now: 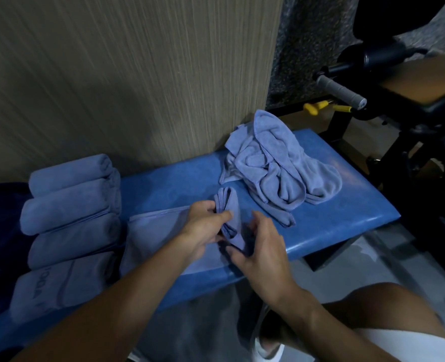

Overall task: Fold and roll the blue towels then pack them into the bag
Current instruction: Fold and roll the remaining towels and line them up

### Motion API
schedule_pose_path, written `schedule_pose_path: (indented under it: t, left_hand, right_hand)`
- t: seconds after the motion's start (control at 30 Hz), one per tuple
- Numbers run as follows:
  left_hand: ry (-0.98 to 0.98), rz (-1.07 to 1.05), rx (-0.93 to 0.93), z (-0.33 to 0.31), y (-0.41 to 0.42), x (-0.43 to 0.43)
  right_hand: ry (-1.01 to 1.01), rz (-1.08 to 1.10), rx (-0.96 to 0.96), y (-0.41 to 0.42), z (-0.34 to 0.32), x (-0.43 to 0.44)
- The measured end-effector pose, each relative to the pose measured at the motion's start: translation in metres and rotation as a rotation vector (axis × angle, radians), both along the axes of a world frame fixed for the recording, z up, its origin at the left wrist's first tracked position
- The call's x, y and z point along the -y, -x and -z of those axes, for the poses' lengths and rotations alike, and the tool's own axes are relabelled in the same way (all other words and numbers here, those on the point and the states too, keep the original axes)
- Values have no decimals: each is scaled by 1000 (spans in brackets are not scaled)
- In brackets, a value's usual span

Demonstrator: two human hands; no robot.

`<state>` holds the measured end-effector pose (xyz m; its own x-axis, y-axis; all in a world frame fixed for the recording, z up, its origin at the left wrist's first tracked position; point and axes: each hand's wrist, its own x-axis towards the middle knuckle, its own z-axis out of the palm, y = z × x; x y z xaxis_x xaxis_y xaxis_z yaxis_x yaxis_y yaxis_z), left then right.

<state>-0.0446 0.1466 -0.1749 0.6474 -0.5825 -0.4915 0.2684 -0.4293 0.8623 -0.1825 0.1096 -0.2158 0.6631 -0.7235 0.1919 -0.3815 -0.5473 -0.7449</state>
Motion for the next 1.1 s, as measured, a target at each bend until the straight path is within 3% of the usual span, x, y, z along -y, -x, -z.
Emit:
schedule_pose_path:
  t: [0.13,0.33,0.6,0.7,0.83,0.93,1.1]
  left_hand:
    - [23,-42,33,7,-5,-4]
    - [29,105,426,15,-12,-19]
    - [-63,275,1030,23,-12,-40]
    - [-47,484,1310,31,-21,-47]
    - [-171,713,1379,42,-29,-59]
    - [-264,766,1409,50,-32,-67]
    - [-368,833,1453,51,-38,-72]
  right_hand:
    - [237,-98,-119,2,2,0]
    - [414,-215,-140,2,7,-3]
    - [430,-325,-232,3,2,-7]
    - [434,-351,-271,4,1,-10]
    - [365,-301,-202,3,4,-10]
    - [190,-86,-106,-2,4,-8]
    - [165,16,-283,-6,5,-6]
